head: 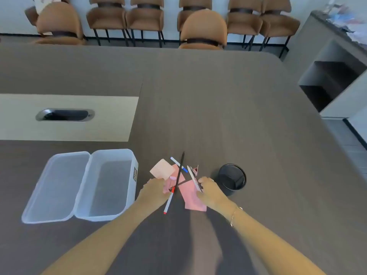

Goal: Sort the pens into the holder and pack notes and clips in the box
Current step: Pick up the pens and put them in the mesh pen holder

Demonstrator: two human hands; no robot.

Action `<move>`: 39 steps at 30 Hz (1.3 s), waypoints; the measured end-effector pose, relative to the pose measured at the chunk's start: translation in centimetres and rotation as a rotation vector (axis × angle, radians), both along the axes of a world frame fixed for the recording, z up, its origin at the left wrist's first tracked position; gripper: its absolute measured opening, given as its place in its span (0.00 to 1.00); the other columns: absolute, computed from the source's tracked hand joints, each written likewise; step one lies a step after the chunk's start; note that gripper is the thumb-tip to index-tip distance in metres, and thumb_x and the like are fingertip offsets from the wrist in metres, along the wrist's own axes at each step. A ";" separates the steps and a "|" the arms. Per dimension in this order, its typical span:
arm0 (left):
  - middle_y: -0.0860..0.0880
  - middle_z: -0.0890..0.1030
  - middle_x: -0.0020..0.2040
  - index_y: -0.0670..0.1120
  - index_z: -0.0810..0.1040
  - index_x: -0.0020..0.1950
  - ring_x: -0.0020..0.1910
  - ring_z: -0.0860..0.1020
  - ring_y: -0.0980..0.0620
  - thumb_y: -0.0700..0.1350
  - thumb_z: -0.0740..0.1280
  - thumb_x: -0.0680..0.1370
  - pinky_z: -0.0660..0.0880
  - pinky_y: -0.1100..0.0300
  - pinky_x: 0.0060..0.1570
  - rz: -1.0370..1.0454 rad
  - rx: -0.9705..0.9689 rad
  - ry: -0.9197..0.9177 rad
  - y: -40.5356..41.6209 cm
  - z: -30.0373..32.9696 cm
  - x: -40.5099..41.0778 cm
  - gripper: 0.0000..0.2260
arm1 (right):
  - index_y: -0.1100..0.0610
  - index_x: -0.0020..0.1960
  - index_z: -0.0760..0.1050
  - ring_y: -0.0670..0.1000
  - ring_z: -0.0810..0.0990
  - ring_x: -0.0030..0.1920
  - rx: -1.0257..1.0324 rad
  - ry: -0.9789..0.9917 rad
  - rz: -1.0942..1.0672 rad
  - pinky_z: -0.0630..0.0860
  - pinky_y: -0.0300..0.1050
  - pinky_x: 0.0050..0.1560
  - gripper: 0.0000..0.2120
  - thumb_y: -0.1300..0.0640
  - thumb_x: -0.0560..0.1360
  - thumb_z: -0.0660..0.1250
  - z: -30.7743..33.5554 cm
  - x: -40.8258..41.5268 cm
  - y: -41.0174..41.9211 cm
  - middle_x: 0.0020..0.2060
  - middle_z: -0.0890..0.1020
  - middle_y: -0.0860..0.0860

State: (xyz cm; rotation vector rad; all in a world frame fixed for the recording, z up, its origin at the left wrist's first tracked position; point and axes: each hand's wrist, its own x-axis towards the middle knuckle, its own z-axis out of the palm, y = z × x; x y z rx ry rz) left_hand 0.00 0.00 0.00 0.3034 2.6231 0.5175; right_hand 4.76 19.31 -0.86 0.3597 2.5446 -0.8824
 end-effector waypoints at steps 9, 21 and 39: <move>0.49 0.75 0.43 0.45 0.68 0.69 0.40 0.77 0.48 0.41 0.65 0.78 0.76 0.58 0.38 0.111 -0.032 -0.098 2.2 -5.4 2.0 0.20 | 0.63 0.59 0.69 0.58 0.77 0.42 0.195 0.001 -0.039 0.78 0.52 0.48 0.11 0.64 0.78 0.58 -4.2 -2.6 -1.0 0.55 0.75 0.60; 0.50 0.70 0.35 0.42 0.69 0.40 0.28 0.67 0.55 0.38 0.62 0.77 0.64 0.63 0.29 0.193 0.087 -0.097 7.1 -2.2 -4.9 0.05 | 0.57 0.43 0.63 0.49 0.67 0.29 0.085 0.032 -0.165 0.58 0.38 0.25 0.05 0.65 0.73 0.58 -3.4 -2.2 -0.7 0.34 0.66 0.49; 0.49 0.70 0.29 0.45 0.68 0.29 0.30 0.72 0.50 0.44 0.65 0.77 0.67 0.61 0.32 0.328 0.059 -0.236 5.6 -2.4 -10.9 0.17 | 0.63 0.44 0.69 0.52 0.64 0.31 -0.026 0.199 -0.162 0.59 0.40 0.27 0.04 0.68 0.73 0.56 -2.1 -6.1 -1.9 0.37 0.69 0.53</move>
